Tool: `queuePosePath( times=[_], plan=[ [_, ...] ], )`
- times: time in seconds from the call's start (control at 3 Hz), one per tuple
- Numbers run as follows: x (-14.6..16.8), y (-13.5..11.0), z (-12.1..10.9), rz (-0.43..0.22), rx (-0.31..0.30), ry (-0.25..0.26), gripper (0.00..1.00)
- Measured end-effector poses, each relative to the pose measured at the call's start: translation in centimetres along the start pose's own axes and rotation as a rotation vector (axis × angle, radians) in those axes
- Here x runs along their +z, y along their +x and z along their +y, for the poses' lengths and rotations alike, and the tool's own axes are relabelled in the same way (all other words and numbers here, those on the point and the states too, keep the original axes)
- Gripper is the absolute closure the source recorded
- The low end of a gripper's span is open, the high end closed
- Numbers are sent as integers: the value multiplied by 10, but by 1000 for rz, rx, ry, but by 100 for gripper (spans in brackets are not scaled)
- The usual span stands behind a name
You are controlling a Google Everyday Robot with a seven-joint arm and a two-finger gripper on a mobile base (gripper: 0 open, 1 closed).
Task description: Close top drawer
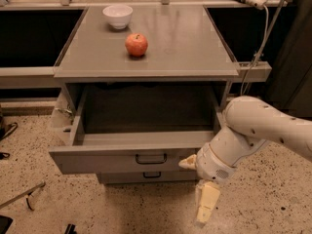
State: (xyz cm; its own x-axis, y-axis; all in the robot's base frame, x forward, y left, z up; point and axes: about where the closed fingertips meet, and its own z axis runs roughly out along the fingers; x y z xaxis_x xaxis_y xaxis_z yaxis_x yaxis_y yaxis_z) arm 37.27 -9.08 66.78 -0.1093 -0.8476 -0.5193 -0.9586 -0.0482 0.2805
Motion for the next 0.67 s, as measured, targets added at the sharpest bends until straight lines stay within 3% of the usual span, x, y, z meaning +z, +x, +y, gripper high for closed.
queuePosePath(
  times=[0.33, 0.67],
  plan=[
    [-15, -9, -21, 4, -13, 37, 0],
    [-49, -37, -83, 39, -43, 69, 0]
  ],
)
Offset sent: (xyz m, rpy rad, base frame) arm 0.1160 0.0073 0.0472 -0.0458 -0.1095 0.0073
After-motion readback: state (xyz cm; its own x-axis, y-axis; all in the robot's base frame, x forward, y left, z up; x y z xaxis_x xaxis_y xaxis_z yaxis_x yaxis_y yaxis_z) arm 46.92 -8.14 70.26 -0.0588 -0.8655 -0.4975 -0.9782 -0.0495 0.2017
